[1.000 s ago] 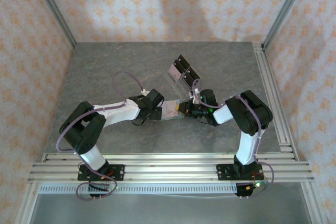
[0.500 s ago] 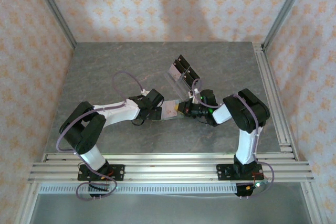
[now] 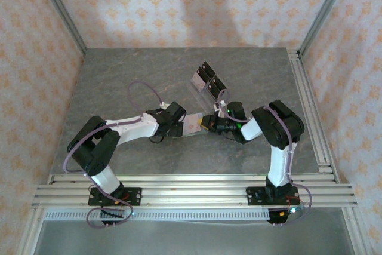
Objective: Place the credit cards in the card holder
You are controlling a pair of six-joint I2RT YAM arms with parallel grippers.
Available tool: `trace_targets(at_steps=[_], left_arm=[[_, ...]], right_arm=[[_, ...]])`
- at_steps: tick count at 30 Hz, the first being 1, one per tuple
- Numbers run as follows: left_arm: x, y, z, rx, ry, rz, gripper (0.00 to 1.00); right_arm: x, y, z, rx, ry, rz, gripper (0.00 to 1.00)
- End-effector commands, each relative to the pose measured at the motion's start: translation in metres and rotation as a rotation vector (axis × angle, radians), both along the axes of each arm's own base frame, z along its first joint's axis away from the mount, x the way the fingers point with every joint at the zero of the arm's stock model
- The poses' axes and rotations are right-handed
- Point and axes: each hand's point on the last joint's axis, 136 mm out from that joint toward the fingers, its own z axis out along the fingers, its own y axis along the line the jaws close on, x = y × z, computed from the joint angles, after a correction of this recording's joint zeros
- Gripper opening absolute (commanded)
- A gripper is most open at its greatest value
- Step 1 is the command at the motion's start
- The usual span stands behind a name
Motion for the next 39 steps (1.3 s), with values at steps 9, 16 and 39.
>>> trace_targets(at_steps=[9,16,39], left_arm=[[-0.016,0.012,-0.009,0.051,0.048,-0.001,1.00],[-0.016,0.011,-0.010,0.049,0.050,-0.002,1.00],[-0.021,0.016,-0.011,0.054,0.048,0.001,1.00]], right_arm=[[0.007,0.007,0.004,0.017,0.019,-0.005,0.00],[0.000,0.014,0.009,0.022,-0.013,0.033,0.00],[-0.008,0.005,-0.008,0.049,0.005,-0.024,0.00]])
